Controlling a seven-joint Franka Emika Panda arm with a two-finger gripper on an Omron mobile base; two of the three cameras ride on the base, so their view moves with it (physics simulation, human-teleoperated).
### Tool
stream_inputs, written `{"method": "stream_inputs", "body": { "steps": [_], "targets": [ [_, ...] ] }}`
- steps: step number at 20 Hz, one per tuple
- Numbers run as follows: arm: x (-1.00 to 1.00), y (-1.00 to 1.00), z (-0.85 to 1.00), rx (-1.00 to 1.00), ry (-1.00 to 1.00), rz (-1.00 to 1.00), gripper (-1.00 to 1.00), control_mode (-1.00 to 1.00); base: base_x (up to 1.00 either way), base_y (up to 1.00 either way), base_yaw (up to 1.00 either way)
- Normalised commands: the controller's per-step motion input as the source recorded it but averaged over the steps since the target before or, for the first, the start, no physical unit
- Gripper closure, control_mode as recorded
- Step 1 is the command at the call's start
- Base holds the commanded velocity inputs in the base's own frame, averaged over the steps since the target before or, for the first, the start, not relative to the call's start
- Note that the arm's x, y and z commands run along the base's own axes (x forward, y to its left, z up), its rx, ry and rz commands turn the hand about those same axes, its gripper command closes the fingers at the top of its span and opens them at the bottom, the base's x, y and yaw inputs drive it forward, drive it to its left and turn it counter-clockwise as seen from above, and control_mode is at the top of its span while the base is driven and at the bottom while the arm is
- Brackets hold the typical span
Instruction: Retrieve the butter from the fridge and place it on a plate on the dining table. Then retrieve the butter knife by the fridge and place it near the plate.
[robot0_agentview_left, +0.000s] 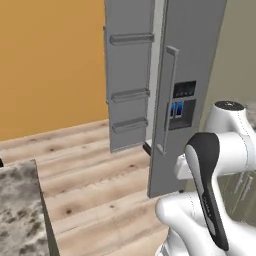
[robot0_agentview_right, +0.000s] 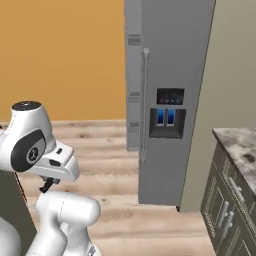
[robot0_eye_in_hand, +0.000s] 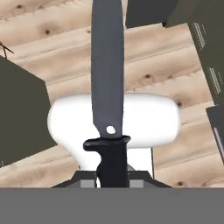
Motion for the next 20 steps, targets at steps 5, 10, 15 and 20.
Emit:
{"method": "stream_inputs", "body": {
  "steps": [5, 10, 15, 20],
  "targets": [
    [0.00, 0.00, 0.00, 0.00, 0.00, 0.00, 1.00, 1.00, -0.01, 0.26, 0.47],
    [0.00, 0.00, 0.00, 0.00, 0.00, 0.00, 1.00, 1.00, 0.24, 0.57, 0.28],
    [0.00, 0.00, 0.00, 0.00, 0.00, 0.00, 1.00, 1.00, 0.87, 0.00, -0.04],
    [0.00, 0.00, 0.00, 0.00, 0.00, 0.00, 1.00, 1.00, 1.00, 0.11, 0.05]
  ]
}}
